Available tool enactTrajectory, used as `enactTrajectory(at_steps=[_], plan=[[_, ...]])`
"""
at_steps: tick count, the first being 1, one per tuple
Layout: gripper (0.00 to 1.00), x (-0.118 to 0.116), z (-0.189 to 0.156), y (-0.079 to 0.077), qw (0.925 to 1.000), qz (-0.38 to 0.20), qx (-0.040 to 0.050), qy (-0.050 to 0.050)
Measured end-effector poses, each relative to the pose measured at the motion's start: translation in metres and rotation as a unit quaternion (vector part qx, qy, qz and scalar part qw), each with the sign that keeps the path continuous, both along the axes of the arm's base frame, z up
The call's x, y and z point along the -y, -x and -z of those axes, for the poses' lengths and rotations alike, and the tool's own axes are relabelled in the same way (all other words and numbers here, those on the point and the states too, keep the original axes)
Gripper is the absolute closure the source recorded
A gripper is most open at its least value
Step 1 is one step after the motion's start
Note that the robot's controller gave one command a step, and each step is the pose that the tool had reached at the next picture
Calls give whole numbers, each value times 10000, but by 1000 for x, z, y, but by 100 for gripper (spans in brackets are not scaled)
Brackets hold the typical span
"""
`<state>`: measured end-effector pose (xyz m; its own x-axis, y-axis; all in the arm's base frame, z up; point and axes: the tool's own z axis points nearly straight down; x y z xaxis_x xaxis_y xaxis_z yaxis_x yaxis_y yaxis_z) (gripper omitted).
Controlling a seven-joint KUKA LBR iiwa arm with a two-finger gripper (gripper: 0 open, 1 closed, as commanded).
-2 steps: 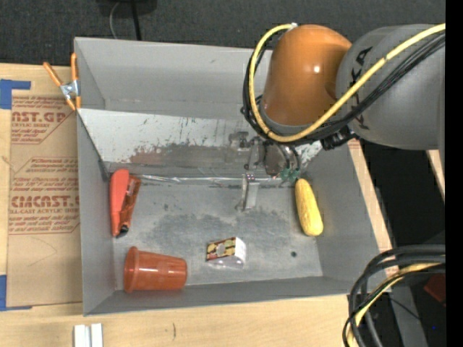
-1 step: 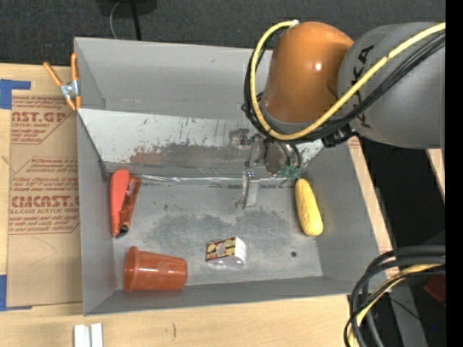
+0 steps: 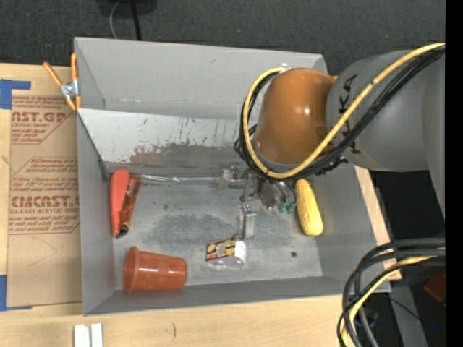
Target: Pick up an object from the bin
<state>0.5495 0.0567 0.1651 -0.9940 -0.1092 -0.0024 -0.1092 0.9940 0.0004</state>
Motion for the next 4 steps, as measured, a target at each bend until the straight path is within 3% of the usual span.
enactTrajectory(at_steps=[1,2,3,4], plan=[[0,-8,6,66,10000,-83,-22,-5],[0,4,15,66,9984,-558,0,0],[0,14,90,66,9996,-266,13,-12],[100,16,111,62,9998,-178,65,-20]])
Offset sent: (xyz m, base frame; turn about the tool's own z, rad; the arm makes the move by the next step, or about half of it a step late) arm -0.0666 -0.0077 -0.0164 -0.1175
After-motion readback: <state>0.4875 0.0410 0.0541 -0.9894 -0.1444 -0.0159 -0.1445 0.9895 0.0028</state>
